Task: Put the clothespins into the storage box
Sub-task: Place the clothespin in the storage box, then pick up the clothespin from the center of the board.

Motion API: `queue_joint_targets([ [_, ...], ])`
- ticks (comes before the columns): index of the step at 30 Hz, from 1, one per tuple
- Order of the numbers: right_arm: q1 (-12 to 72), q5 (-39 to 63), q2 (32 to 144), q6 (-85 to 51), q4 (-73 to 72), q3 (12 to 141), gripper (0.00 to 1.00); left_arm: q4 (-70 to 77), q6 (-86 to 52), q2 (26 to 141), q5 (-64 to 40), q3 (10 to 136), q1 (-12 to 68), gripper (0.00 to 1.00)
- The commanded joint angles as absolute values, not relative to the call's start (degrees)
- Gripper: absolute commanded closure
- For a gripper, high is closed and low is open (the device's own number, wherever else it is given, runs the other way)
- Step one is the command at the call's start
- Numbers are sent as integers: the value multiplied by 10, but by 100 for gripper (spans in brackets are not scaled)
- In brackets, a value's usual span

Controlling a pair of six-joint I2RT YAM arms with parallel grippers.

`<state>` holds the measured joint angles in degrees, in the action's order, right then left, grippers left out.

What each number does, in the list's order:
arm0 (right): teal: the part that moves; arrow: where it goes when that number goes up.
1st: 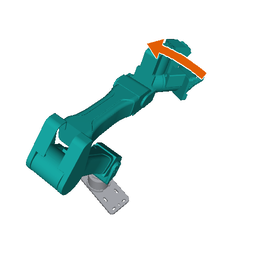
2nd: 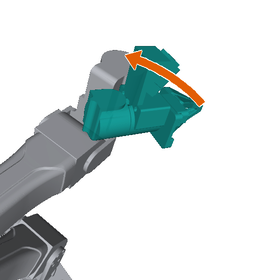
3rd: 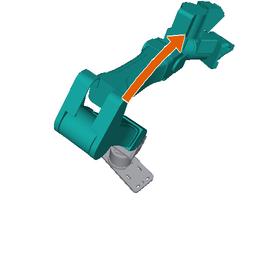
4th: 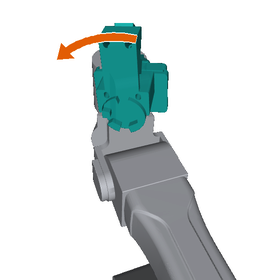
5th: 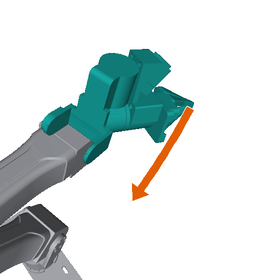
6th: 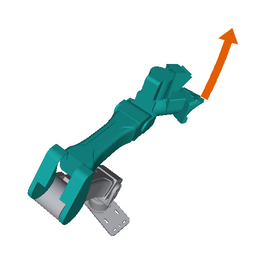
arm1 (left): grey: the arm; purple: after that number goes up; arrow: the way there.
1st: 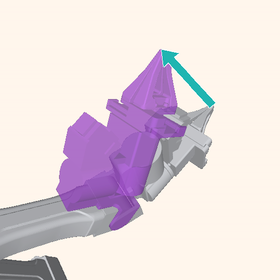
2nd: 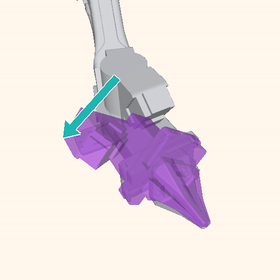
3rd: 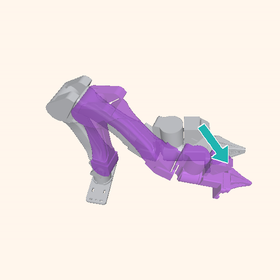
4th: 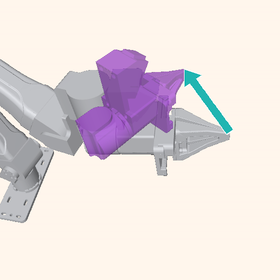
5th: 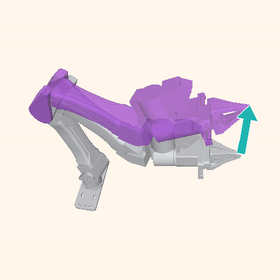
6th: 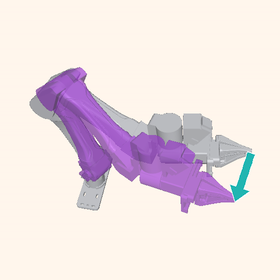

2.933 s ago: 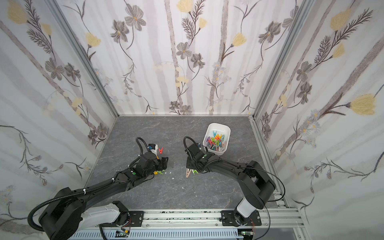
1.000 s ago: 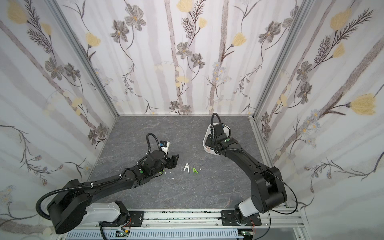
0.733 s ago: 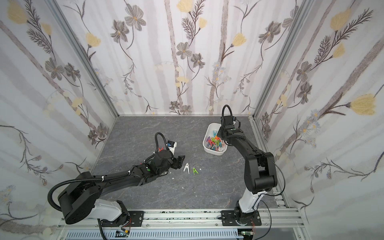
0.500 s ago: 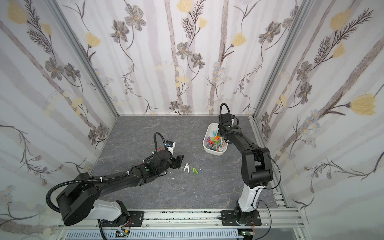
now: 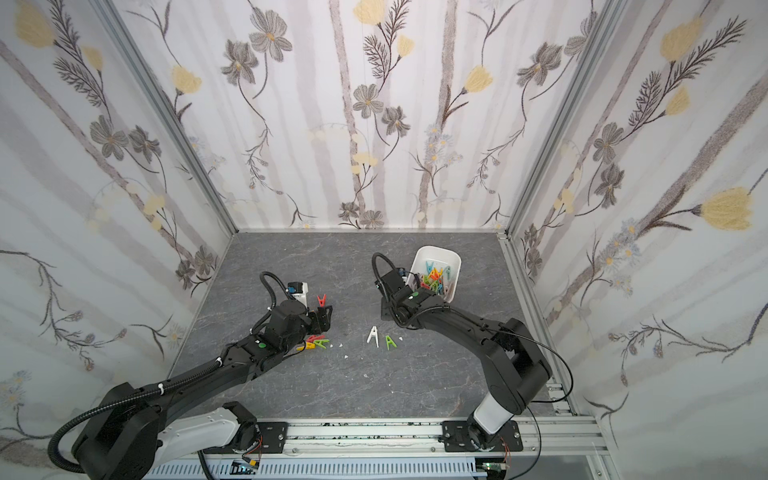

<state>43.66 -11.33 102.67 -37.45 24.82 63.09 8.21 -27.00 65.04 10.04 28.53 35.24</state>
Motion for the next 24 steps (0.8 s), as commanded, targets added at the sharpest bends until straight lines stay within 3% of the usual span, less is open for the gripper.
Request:
queue_joint_targets([
  [1,466,-65,1054,-423,214,623,69,61,-302,640,96,268,349,22],
  [5,514,-68,1098,-420,215,640,70,63,-313,637,92,259,349,22],
  [13,522,-83,1146,-403,224,643,77,65,-307,641,95,267,348,22],
  [24,523,-118,1091,-410,244,641,78,66,-303,646,96,273,349,22],
])
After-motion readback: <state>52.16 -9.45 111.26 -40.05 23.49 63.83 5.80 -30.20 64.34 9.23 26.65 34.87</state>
